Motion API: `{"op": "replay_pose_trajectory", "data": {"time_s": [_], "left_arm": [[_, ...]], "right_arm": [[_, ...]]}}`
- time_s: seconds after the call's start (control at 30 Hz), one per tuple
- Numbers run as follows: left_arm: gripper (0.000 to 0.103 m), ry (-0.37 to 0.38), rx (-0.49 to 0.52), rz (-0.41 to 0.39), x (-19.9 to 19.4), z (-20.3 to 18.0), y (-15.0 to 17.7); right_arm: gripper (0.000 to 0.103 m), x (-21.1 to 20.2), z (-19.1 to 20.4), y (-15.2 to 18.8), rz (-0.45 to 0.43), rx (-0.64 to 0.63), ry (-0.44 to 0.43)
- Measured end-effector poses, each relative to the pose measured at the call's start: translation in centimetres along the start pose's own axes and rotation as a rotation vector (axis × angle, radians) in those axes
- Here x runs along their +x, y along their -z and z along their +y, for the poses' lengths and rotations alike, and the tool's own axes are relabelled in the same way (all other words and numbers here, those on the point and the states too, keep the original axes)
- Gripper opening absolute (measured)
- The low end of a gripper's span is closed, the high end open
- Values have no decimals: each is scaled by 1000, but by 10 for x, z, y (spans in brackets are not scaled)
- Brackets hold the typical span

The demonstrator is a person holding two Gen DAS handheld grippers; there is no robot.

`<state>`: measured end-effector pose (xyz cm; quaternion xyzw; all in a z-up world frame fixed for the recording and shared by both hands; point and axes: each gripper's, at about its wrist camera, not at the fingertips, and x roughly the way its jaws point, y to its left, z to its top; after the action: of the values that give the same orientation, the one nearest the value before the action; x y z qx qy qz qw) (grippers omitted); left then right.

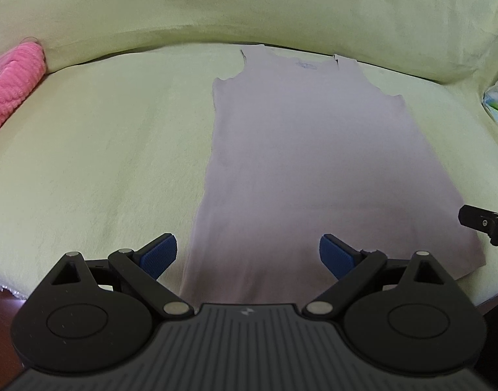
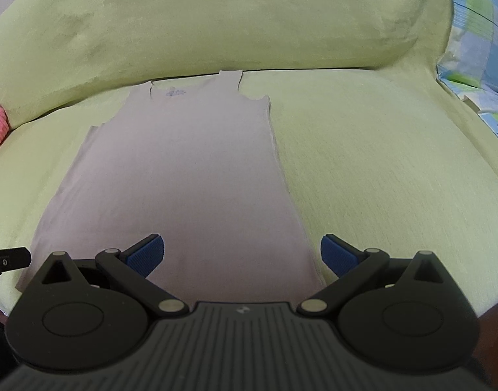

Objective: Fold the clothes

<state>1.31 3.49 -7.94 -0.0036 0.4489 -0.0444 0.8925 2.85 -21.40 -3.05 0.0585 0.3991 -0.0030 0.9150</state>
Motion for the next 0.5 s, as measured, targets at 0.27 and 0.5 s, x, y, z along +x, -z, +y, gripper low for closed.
{"op": "replay_pose_trajectory", "data": {"time_s": [0.27, 0.5], "left_arm": [[96, 45, -36, 46, 30, 11, -20], [96, 72, -27, 62, 43, 11, -27]], "right_arm": [[101, 20, -9, -7, 9, 10, 4], [101, 30, -13, -16, -37, -11, -20]]}}
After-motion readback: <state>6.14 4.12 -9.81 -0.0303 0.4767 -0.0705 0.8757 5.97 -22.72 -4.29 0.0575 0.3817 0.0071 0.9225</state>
